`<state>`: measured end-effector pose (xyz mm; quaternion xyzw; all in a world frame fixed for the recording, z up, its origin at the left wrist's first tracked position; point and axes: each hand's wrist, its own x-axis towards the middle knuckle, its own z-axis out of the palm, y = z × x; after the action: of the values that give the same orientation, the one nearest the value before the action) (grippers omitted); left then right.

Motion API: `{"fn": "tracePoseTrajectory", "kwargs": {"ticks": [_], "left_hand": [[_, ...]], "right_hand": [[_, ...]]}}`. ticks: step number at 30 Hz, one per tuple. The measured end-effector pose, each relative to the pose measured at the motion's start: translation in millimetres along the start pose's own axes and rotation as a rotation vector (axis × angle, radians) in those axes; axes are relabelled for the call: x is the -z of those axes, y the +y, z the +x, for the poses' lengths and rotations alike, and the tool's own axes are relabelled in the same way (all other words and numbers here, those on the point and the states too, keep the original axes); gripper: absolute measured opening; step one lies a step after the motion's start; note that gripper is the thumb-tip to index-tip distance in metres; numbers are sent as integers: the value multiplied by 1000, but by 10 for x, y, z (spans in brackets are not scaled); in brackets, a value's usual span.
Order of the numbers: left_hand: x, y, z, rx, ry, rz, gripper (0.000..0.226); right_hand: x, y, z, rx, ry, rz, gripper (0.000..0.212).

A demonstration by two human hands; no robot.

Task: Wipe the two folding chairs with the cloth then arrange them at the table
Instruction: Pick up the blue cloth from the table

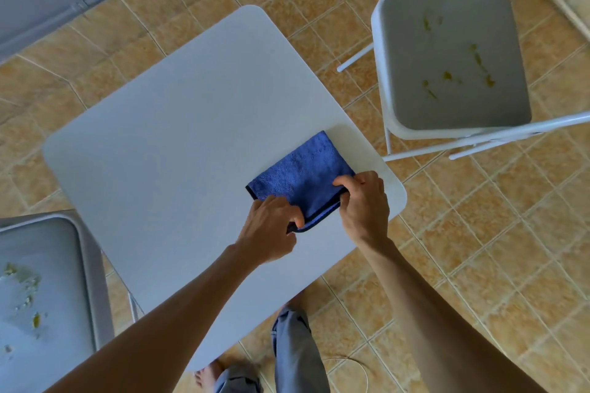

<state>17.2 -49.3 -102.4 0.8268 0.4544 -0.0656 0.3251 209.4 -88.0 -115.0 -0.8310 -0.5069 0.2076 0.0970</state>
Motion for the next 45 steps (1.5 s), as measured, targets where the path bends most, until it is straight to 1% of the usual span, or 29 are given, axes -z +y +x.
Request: {"fn": "tracePoseTrajectory", "kwargs": {"ticks": [1, 3, 5, 7, 8, 9, 11, 13, 16, 20, 21, 22, 23, 24, 25, 26, 27, 30, 32, 34, 36, 38, 39, 40, 41, 42, 44, 45], "left_hand": [[24, 1, 7, 35, -29, -55, 15], [85, 3, 79, 155, 16, -216, 9], [137, -10, 208, 254, 136, -302, 11], [150, -58, 343, 286, 249, -262, 16], [147, -78, 404, 295, 247, -215, 23], [141, -97, 464, 303, 216, -165, 32], [127, -122, 562, 304, 156, -78, 49], [115, -136, 634, 304, 133, -19, 61], [112, -161, 705, 327, 103, -8, 67], [110, -167, 741, 342, 66, -49, 63], [108, -157, 747, 349, 44, -49, 59], [106, -141, 752, 353, 21, -42, 55], [102, -126, 759, 360, 0, -40, 51], [97, -111, 766, 375, -10, -54, 47], [96, -100, 766, 398, -14, -84, 42], [92, -96, 765, 420, -11, -129, 39], [91, -91, 758, 437, -7, -178, 37], [133, -79, 683, 518, -43, -394, 33], [205, -101, 563, 620, -97, -623, 26], [296, -174, 361, 667, -144, -905, 24], [351, -286, 117, 673, -172, -1211, 27], [399, -395, -143, 686, -130, -1400, 30], [416, -444, -274, 700, -79, -1449, 32], [432, -498, -406, 722, -10, -1470, 37], [449, -562, -548, 750, 66, -1464, 45], [465, -640, -704, 774, 146, -1440, 51], [499, -824, -1047, 806, 291, -1419, 57], [531, -926, -1237, 782, 337, -1435, 59]], "right_hand": [[15, 70, -6, 3, 4, -18, 27], [25, 206, -1, 38, -34, -39, 31], [19, 273, 52, 52, -104, 38, 34], [22, 241, 149, -35, -123, 197, 25], [23, 209, 197, -92, -101, 237, 17], [22, 186, 239, -140, -74, 249, 14], [11, 179, 287, -203, -74, 240, 28], [7, 203, 315, -231, -113, 210, 27], [-14, 313, 329, -259, -93, 236, 18], [-51, 357, 298, -240, 17, 260, 20], [-76, 355, 286, -240, 29, 278, 24], [-89, 339, 261, -271, 26, 286, 38], [-87, 306, 224, -338, 26, 286, 57], [-85, 264, 179, -443, 18, 289, 73], [-103, 234, 129, -542, 0, 312, 80], [-139, 209, 87, -625, -33, 373, 81], [-179, 192, 56, -686, -63, 465, 76], [-282, 152, 15, -775, -149, 791, 49], [-276, 94, -13, -752, -213, 903, 28], [-191, -40, -32, -699, -247, 1016, 18], [-129, -193, -39, -646, -286, 1133, 19], [-63, -421, -67, -601, -376, 1175, 33], [-45, -538, -92, -535, -446, 1129, 42], [-33, -653, -130, -449, -514, 1057, 49], [-46, -763, -174, -374, -555, 992, 49], [-40, -896, -230, -344, -581, 953, 50], [-33, -1184, -365, -385, -568, 933, 59], [-40, -1342, -446, -382, -550, 913, 55]]}}
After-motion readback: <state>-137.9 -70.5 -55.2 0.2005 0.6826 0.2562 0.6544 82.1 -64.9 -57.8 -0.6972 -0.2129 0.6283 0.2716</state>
